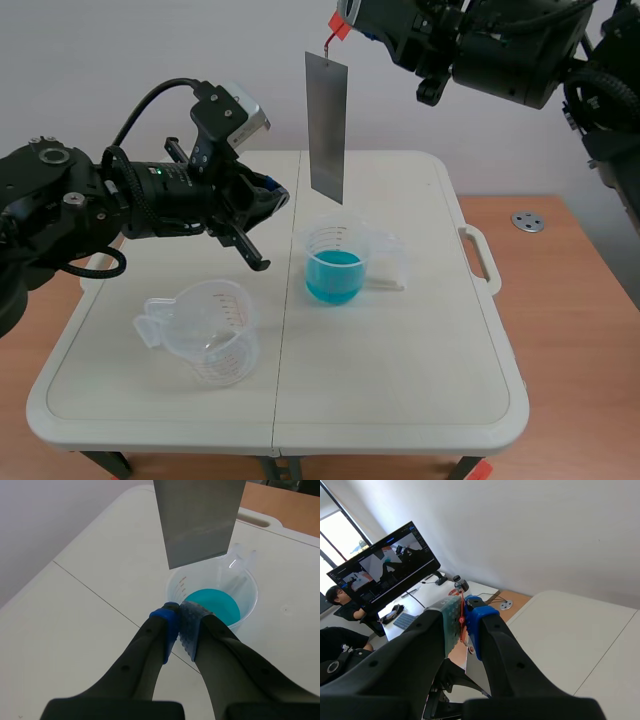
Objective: Hold the metal plate by the orange handle, dip it into the blue solution, take it out and point at it, then put the plate back in the beaker on the left.
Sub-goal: 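Raise the plate and point at it, then put the plate into the left beaker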
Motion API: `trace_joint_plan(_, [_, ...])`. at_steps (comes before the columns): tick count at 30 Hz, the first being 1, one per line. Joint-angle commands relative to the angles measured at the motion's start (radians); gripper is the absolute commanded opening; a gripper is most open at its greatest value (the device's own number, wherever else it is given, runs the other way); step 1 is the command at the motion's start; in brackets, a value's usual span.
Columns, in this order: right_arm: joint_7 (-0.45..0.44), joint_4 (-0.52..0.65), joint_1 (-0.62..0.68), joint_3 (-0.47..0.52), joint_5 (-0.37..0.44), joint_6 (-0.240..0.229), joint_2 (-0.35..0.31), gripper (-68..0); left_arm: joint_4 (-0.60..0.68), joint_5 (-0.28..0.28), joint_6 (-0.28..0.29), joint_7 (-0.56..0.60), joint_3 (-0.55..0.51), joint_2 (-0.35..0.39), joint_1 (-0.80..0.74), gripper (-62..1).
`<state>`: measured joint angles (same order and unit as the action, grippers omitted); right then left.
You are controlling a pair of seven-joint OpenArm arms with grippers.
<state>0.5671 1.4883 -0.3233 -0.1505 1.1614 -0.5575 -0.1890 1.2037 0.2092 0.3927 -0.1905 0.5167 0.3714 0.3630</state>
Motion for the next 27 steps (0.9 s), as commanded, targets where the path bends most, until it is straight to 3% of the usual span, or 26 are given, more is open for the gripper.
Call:
trace_joint_plan(1, [-0.015, 0.026, -0.026, 0.002, 0.029, 0.000, -0.005, -66.0, 0.014, 0.011, -0.016, 0.013, -0.001, 0.009, 0.014, -59.3])
trace_joint_plan(5, [-0.015, 0.026, -0.026, 0.002, 0.029, 0.000, -0.004, -66.0, 0.019, 0.059, -0.066, 0.014, -0.005, 0.060, 0.002, -59.3])
trace_joint_plan(11, [-0.016, 0.026, -0.026, 0.002, 0.029, 0.000, -0.004, -66.0, 0.088, 0.128, -0.118, 0.014, -0.099, 0.206, -0.113, -59.3])
trace_joint_plan(21, [-0.018, 0.026, -0.028, -0.003, 0.031, 0.000, -0.002, -66.0, 0.299, 0.196, -0.144, 0.029, -0.448, 0.472, -0.570, -59.3])
trace_joint_plan(24, [-0.023, 0.026, -0.028, -0.019, 0.037, 0.000, -0.002, -66.0, 0.325, 0.200, -0.146, 0.029, -0.574, 0.512, -0.731, -59.3])
trace_joint_plan(27, [-0.024, 0.026, -0.029, -0.039, 0.042, 0.000, -0.002, -66.0, 0.329, 0.204, -0.183, 0.029, -0.701, 0.515, -0.886, -59.3])
